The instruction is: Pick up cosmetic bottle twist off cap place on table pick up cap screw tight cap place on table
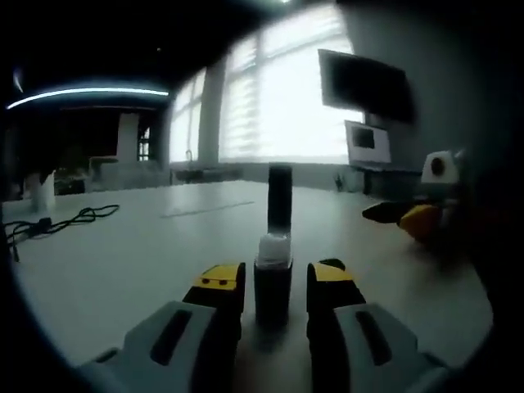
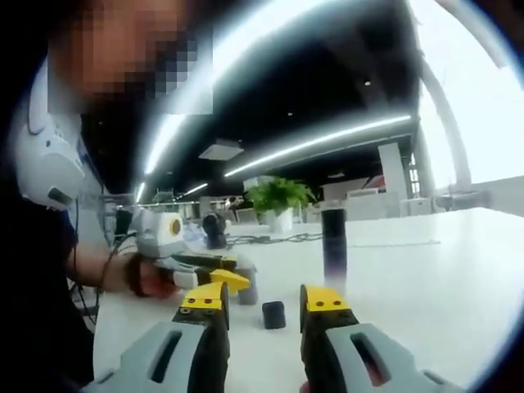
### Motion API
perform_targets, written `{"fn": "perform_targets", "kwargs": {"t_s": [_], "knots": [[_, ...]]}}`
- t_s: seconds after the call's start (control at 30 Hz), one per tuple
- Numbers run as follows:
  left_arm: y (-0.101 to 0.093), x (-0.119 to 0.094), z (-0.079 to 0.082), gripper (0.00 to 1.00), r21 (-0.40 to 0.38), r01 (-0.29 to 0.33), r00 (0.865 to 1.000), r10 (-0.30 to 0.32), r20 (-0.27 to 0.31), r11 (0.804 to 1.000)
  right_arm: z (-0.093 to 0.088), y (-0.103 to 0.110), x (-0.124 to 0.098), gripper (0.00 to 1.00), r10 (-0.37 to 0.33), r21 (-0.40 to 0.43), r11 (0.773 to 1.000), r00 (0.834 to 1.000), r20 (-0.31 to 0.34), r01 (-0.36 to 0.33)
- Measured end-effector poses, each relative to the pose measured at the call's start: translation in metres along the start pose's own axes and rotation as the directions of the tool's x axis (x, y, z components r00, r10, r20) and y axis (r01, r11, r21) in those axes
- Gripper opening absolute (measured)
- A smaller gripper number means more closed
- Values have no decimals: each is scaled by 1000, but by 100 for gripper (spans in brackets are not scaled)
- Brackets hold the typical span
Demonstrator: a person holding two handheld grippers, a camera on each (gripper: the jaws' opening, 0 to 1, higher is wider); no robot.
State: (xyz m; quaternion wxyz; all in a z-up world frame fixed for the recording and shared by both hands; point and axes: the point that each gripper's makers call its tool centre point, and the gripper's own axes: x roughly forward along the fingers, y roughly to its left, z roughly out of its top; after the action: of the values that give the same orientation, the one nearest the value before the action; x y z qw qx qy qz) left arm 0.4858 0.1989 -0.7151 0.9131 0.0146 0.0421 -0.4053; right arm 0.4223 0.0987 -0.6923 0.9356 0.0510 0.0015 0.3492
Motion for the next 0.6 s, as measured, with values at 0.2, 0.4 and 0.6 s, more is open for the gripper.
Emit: {"fn": "perform_targets", "kwargs": {"t_s": [0.2, 0.4, 0.6], "knots": [[7, 1, -7, 17, -22, -24, 999, 23, -37, 999, 0, 0, 0, 28, 0, 1, 1000, 1000, 2, 0], [5, 1, -7, 16, -16, -12, 999, 11, -37, 1000, 0, -1, 0, 28, -2, -1, 1000, 1000, 2, 2], [5, 2, -12, 12, -15, -19, 998, 18, -65, 1000, 0, -1, 0, 28, -3, -2, 1000, 1000, 0, 3]]}}
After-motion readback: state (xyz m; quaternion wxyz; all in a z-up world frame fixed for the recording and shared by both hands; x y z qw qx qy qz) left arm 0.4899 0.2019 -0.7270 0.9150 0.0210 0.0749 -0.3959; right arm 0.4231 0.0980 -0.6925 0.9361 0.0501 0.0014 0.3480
